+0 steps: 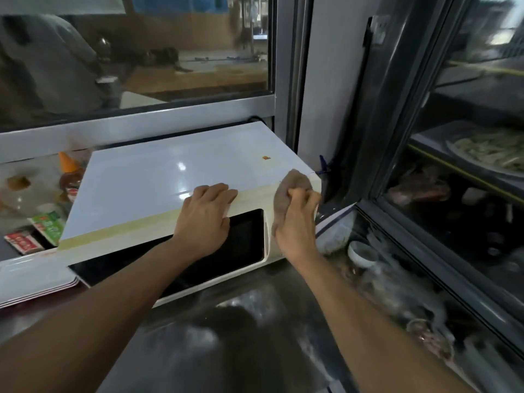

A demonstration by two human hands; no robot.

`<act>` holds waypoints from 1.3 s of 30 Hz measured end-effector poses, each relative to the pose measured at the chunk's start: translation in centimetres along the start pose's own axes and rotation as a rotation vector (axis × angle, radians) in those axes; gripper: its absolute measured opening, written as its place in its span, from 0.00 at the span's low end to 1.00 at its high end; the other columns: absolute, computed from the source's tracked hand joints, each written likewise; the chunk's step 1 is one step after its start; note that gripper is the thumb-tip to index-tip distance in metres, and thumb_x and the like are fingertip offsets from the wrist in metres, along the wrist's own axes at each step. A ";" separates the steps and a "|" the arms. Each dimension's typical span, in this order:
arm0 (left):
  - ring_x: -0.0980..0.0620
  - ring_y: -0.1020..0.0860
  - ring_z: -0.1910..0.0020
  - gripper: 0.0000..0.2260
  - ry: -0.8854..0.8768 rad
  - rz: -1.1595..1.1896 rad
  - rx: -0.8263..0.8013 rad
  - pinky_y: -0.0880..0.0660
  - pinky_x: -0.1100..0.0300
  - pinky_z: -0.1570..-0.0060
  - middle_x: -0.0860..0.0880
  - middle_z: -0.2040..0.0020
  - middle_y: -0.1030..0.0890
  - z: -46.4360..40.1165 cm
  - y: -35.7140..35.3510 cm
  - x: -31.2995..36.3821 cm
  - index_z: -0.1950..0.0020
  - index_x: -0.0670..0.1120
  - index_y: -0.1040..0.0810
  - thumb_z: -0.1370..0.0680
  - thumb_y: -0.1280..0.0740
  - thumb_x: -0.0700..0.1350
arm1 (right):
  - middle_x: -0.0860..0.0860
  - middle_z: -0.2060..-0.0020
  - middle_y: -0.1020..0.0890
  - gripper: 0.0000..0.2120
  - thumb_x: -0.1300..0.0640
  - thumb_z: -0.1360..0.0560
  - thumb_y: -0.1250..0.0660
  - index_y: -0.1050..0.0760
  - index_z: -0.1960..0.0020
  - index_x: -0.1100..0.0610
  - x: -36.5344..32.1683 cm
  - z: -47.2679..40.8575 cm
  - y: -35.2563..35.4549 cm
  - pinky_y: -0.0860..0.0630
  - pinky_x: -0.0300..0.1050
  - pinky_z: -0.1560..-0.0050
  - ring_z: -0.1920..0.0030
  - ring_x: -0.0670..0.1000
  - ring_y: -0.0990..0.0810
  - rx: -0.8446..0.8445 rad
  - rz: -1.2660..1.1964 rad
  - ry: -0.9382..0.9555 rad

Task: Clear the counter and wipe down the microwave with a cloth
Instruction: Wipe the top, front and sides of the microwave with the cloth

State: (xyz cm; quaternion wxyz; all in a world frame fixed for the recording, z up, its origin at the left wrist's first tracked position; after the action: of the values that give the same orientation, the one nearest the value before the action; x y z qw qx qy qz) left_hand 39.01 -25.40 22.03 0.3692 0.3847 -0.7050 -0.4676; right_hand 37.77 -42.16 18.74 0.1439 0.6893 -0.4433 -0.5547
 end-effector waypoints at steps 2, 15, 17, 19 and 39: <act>0.40 0.35 0.34 0.26 -0.017 -0.004 0.002 0.33 0.48 0.39 0.48 0.30 0.31 -0.5 -0.3 0.2 0.30 0.47 0.31 0.28 0.34 0.37 | 0.62 0.40 0.37 0.24 0.69 0.29 0.34 0.37 0.35 0.65 -0.4 1.0 -1.2 0.22 0.53 0.51 0.48 0.60 0.27 -0.007 0.018 0.034; 0.42 0.30 0.43 0.23 -0.220 -0.102 -0.009 0.27 0.50 0.50 0.46 0.38 0.27 -5.2 -1.7 2.6 0.35 0.49 0.28 0.25 0.46 0.57 | 0.55 0.48 0.32 0.14 0.66 0.27 0.33 0.35 0.47 0.59 6.4 -4.7 3.6 0.34 0.35 0.56 0.56 0.50 0.30 0.034 -0.015 0.022; 0.43 0.30 0.44 0.23 -0.228 -0.113 0.013 0.28 0.51 0.50 0.47 0.39 0.26 -5.0 -1.8 2.5 0.35 0.49 0.27 0.25 0.46 0.57 | 0.55 0.50 0.30 0.14 0.66 0.28 0.32 0.36 0.51 0.56 9.4 -5.1 3.4 0.40 0.30 0.58 0.54 0.50 0.29 0.040 -0.100 -0.075; 0.43 0.29 0.45 0.21 -0.238 -0.132 0.039 0.28 0.51 0.51 0.47 0.40 0.26 -4.8 -1.7 2.7 0.36 0.48 0.27 0.24 0.45 0.56 | 0.56 0.50 0.25 0.15 0.65 0.28 0.31 0.35 0.52 0.54 10.9 -5.2 3.0 0.35 0.33 0.56 0.51 0.53 0.25 0.038 -0.186 -0.093; 0.42 0.28 0.45 0.19 -0.221 -0.304 0.106 0.26 0.53 0.59 0.46 0.40 0.26 -4.6 -1.7 3.3 0.36 0.48 0.28 0.22 0.45 0.54 | 0.55 0.48 0.24 0.13 0.63 0.30 0.30 0.28 0.49 0.54 14.1 -6.5 6.0 0.33 0.33 0.53 0.50 0.50 0.26 0.106 -0.240 -0.038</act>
State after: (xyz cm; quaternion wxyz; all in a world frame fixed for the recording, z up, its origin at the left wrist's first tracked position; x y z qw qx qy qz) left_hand 42.01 -30.50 22.35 0.1937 0.4521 -0.6986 -0.5197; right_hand 40.77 -58.32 16.17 0.0316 0.7332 -0.3890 -0.5568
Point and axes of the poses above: each hand's wrist, its own z-axis away from the middle knuckle, its own y-axis out of the back of the hand, x = y × z, the point moved 10 cm from there along -z, towards the middle knuckle
